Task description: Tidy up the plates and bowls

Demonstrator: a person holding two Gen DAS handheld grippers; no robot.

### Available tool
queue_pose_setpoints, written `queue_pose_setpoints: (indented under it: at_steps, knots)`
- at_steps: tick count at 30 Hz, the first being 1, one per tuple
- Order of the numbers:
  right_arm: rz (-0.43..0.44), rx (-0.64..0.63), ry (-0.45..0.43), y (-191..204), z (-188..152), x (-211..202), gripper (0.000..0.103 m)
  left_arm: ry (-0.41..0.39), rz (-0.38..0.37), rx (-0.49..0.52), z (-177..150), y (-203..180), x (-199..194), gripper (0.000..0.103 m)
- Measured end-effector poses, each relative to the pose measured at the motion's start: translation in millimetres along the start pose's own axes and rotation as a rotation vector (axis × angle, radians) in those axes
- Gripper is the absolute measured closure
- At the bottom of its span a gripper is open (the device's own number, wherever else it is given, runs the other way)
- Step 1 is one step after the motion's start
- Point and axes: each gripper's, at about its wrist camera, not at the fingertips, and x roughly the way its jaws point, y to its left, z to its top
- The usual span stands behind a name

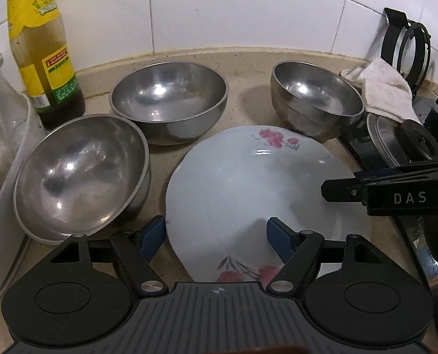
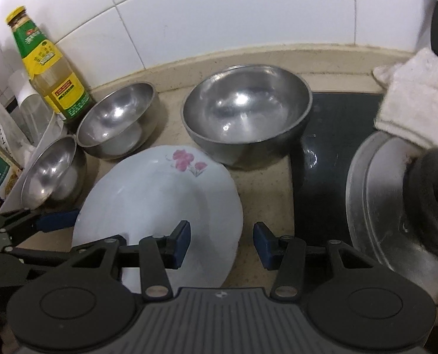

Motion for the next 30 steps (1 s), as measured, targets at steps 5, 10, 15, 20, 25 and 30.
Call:
queue_pose_setpoints:
  at_steps: [5, 10, 15, 20, 25, 30]
  knots:
    - [0.011, -0.025, 0.005, 3, 1, 2, 0.071, -0.004, 0.005, -0.004, 1, -2, 1, 0.021]
    - [0.035, -0.015, 0.034, -2, -7, -9, 0.074, 0.010, -0.015, -0.012, -6, -2, -9, 0.024]
    - [0.030, 0.010, 0.067, -6, -25, -27, 0.073, 0.017, -0.061, 0.044, -20, -11, -20, 0.024]
    - [0.079, 0.058, 0.072, -18, -37, -36, 0.072, 0.019, -0.059, 0.013, -18, 0, -14, 0.018]
    - [0.080, -0.065, 0.041, -3, -41, -34, 0.055, 0.004, -0.079, 0.014, -14, -5, -9, 0.023]
    - [-0.010, -0.117, 0.010, 11, -47, -35, 0.064, -0.007, -0.051, -0.013, -17, -11, -12, 0.028]
